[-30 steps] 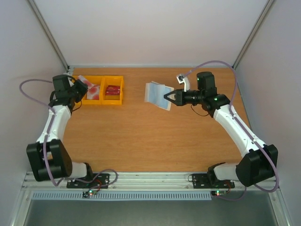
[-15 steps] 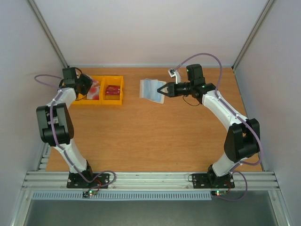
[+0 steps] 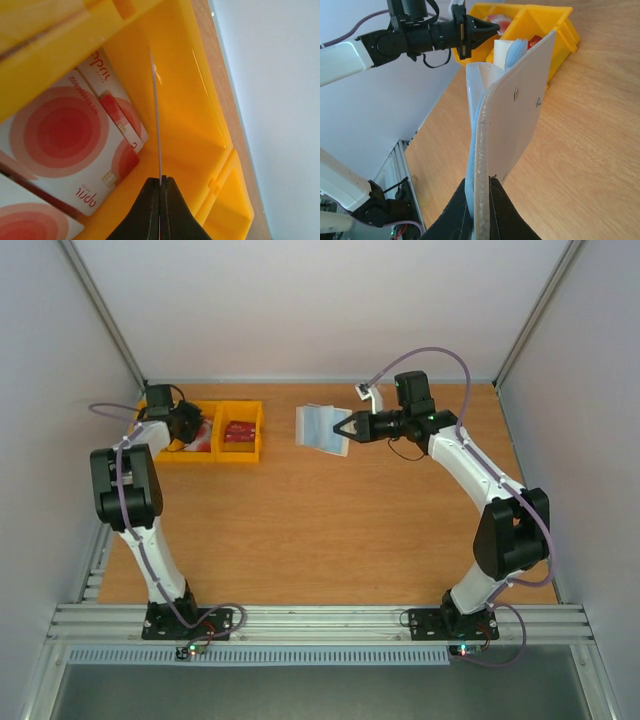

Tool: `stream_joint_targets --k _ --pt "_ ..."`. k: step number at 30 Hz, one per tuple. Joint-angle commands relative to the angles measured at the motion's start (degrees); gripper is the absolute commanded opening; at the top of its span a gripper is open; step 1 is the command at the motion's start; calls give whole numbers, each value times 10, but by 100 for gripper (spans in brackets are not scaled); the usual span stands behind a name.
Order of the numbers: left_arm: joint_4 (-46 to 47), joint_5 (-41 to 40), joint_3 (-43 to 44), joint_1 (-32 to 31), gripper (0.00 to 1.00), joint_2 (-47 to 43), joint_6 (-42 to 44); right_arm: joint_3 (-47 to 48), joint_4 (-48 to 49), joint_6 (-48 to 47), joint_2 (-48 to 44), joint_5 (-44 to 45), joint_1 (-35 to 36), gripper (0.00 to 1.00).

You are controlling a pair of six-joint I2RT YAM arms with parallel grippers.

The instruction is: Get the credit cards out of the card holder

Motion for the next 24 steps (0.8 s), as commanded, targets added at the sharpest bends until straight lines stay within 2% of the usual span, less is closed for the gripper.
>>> stream_joint_targets --k 1,2,3,6,8,15,18,21,24 --pt "0 -19 30 -17 0 24 -26 19 -13 -22 6 -4 -2 1" --pt "-12 -30 29 -17 1 26 -25 20 -16 -23 5 -3 -2 1" --pt "-22 -38 28 -17 9 26 -24 21 -18 -25 7 -2 -3 1" --pt "-29 -45 16 -15 50 20 -24 30 -27 -28 12 -4 -3 1" --pt "-25 -48 9 -15 62 7 -23 35 -26 -22 17 -10 -2 1" --pt "-39 -34 2 -15 82 -39 -10 46 -68 -34 22 -4 7 1" --pt "-15 -19 -15 -13 99 -73 16 44 -69 -46 9 -72 8 1" --pt "1 -17 -39 -9 99 -113 36 48 -87 -68 -6 -141 11 1" --pt "6 -17 -70 -2 99 -153 49 48 -111 -82 -25 -144 11 1"
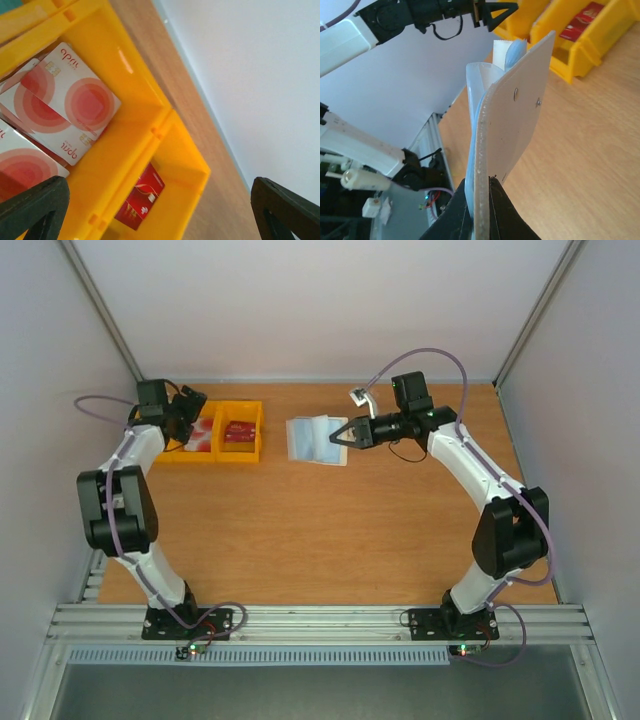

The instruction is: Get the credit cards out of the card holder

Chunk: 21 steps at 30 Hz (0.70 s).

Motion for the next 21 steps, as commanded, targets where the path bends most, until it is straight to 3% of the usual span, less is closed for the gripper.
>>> stream_joint_targets --k 1,4,8,12,15,19,21 --pt "37 8 -43 9 99 -67 34 20 -37 -28 -40 -55 5 1" --pt "41 9 -73 13 99 -106 35 15 -69 10 -8 -82 8 1" --pt "44 13 -119 17 99 -162 33 -31 -110 46 45 -34 55 1" --pt "60 12 -184 16 99 -225 26 -84 -52 123 96 -30 79 1" --pt "61 5 -242 16 99 -271 23 -105 -62 137 112 1 82 3" --pt "58 2 -293 17 99 -315 28 -142 -112 128 121 37 72 20" --pt "54 1 -307 18 100 -330 32 -169 -124 132 108 66 58 47"
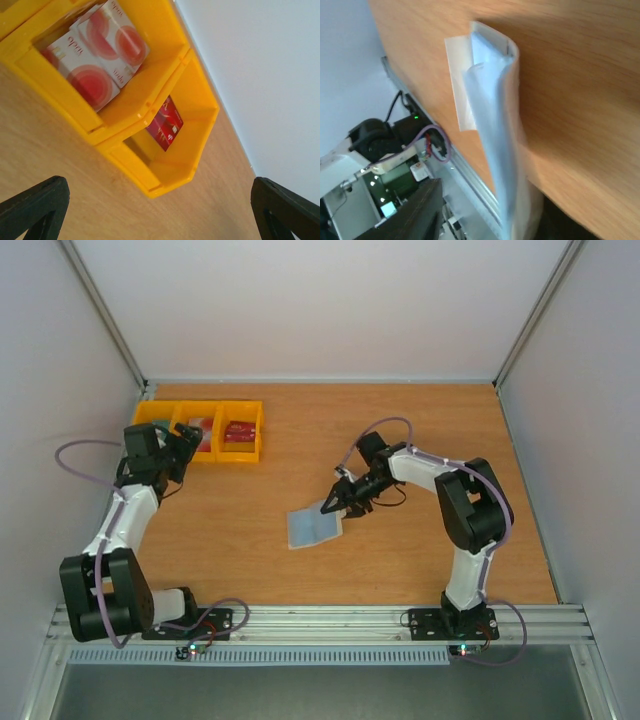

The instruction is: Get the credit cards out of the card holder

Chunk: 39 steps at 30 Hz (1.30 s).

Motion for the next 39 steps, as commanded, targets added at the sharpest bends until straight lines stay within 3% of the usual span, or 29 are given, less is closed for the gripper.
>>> stream_joint_targets --k 1,2,3,8,11,15,18,21,25,30,33,36,39 --pt "20 -7 -33 4 99 -35 11 -42 -50 16 -35 69 -30 60" --pt "21 -8 -38 4 99 -40 11 -49 -66 14 -51 93 -41 87" --pt "24 -8 -42 4 99 -45 12 -55 -90 9 -76 120 -61 97" --pt "50 -14 -71 5 99 -78 35 -31 -196 -11 -207 277 -162 98" --pt "118 8 -106 5 99 -98 90 -6 -174 6 -295 371 -210 99" --pt "174 70 -138 4 99 -132 234 -33 -42 17 -392 532 -233 99" --pt "203 27 -163 4 99 -158 302 -92 75 2 -451 644 -235 99" --pt "247 -31 -204 3 100 -185 413 -167 208 -39 -476 695 -235 98" --pt "283 -120 -247 3 99 -201 469 -272 348 -68 -473 756 -235 98" --pt "383 -36 -330 3 99 -219 573 -400 595 -120 -458 755 -235 99" --pt "451 -14 -367 4 99 -205 557 -479 731 -153 -431 740 -235 98" --pt "454 6 -390 2 99 -192 552 -525 817 -178 -397 733 -235 98" --pt "498 -23 -400 -6 99 -173 550 -563 953 -194 -322 746 -234 98"
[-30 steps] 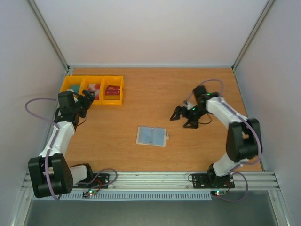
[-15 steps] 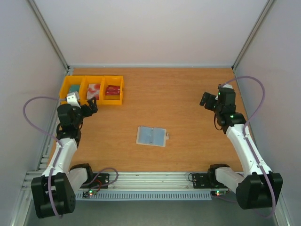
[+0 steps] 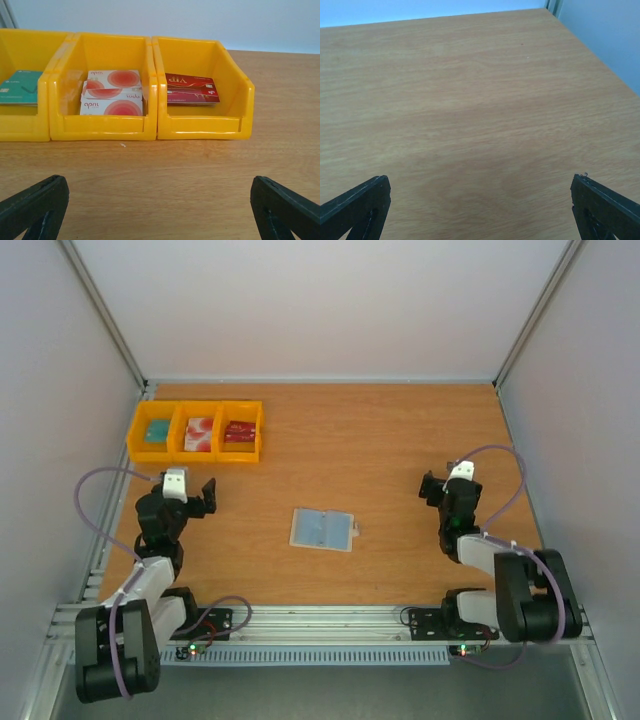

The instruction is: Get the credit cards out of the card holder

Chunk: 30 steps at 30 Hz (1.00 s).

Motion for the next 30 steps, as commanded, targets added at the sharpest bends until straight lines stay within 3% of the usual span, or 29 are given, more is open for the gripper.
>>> stream_joint_targets --k 1,5,9,19,23,30 --pt "122 -26 -9 -11 99 26 10 -45 301 -45 88 15 -2 99" --pt "136 -134 4 -32 99 61 -43 -67 467 -60 225 -46 -1 99" --pt "134 -207 48 -66 99 130 -83 -40 431 -80 232 -91 1 98" --pt "281 -102 92 -95 99 326 13 -42 441 -82 236 -96 1 98" --pt "241 -196 115 -95 99 329 -22 -43 444 -77 237 -76 1 98" --pt "243 -180 115 -96 99 329 -23 -54 470 -72 243 -58 1 99"
